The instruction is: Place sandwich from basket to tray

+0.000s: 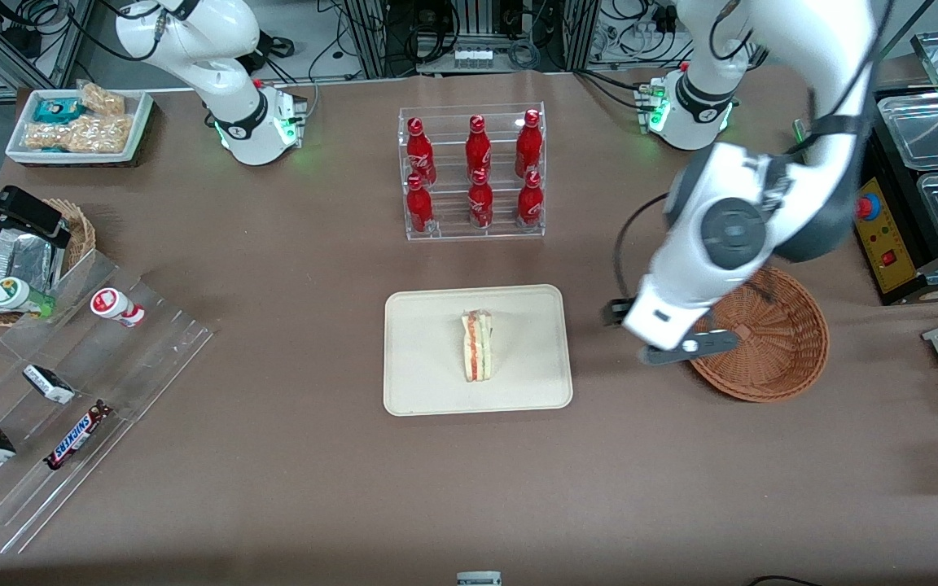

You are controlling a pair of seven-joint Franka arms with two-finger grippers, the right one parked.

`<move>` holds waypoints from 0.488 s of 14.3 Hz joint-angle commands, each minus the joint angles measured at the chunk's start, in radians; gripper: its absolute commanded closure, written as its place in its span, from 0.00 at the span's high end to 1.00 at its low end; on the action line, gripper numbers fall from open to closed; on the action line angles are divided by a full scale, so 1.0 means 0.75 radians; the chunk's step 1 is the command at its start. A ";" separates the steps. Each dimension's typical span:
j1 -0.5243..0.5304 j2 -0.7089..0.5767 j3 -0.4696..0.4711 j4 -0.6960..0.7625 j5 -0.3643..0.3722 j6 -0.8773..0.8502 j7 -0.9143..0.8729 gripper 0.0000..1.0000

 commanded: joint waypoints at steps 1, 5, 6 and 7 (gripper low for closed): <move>0.136 -0.195 -0.017 -0.139 -0.001 -0.039 0.189 1.00; 0.275 -0.309 -0.015 -0.131 -0.005 -0.159 0.412 1.00; 0.288 -0.342 -0.015 -0.131 -0.005 -0.192 0.449 1.00; 0.306 -0.373 -0.013 -0.129 -0.007 -0.217 0.492 1.00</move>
